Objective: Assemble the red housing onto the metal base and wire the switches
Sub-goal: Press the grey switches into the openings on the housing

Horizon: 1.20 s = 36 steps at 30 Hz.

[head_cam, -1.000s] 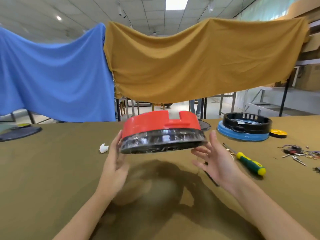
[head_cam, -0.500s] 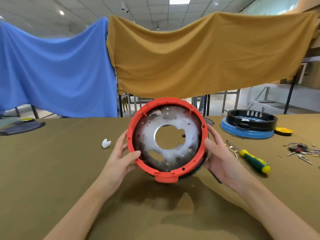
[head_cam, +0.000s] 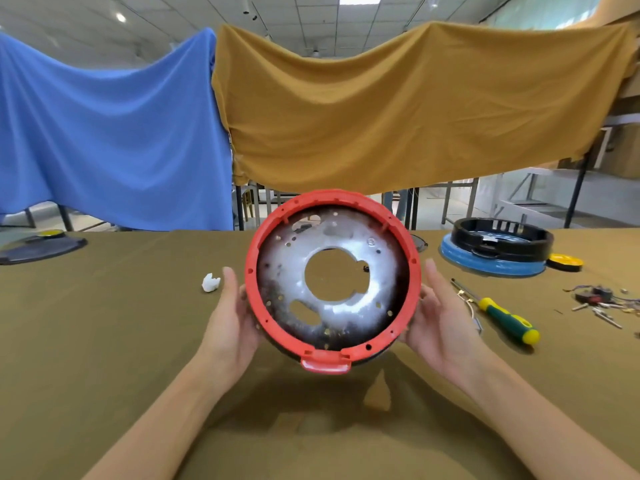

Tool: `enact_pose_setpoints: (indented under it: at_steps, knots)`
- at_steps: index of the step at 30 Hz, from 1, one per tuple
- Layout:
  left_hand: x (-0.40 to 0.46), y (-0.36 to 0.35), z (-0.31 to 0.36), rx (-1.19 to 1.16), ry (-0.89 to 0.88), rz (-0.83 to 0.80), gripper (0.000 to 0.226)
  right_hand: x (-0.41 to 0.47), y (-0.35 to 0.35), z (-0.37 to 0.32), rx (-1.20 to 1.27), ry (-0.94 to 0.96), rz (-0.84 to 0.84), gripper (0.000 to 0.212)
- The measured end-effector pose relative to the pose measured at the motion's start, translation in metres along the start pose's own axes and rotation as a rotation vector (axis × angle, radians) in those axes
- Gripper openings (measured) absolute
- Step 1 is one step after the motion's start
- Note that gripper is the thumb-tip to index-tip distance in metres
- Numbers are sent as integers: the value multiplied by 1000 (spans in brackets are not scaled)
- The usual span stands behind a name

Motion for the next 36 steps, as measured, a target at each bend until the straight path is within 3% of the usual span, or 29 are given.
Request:
enact_pose_setpoints:
  at_steps: [3, 11, 16, 20, 26, 30, 36]
  knots:
    - [-2, 0, -6, 20, 40, 38, 55, 2, 8, 8, 69, -25, 115, 66]
    - [-2, 4, -3, 79, 5, 115, 46, -3, 17, 2, 7, 85, 298, 32]
    - [-3, 11, -11, 49, 124, 142, 44, -6, 10, 25, 80, -168, 237, 47]
    - [-5, 15, -27, 65, 288, 97, 48, -12, 13, 30, 150, -291, 223, 47]
    - [-4, 16, -30, 158, 322, 62, 50, -12, 9, 28, 188, -269, 191, 46]
    - [-5, 6, -27, 130, 328, -48, 71, -11, 8, 23, 204, -262, 146, 44]
    - [-5, -9, -7, -71, 197, -234, 45, -10, -13, -3, 287, -107, -65, 38]
Point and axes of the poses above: each hand's wrist, its own x-axis towards the middle knuckle, its own y-axis out of the back of the hand, z = x × y, the point moved 10 cm from there along x, towards the middle knuckle, and after that the axes turned 6 degrees about x, right-handed, at the moved point
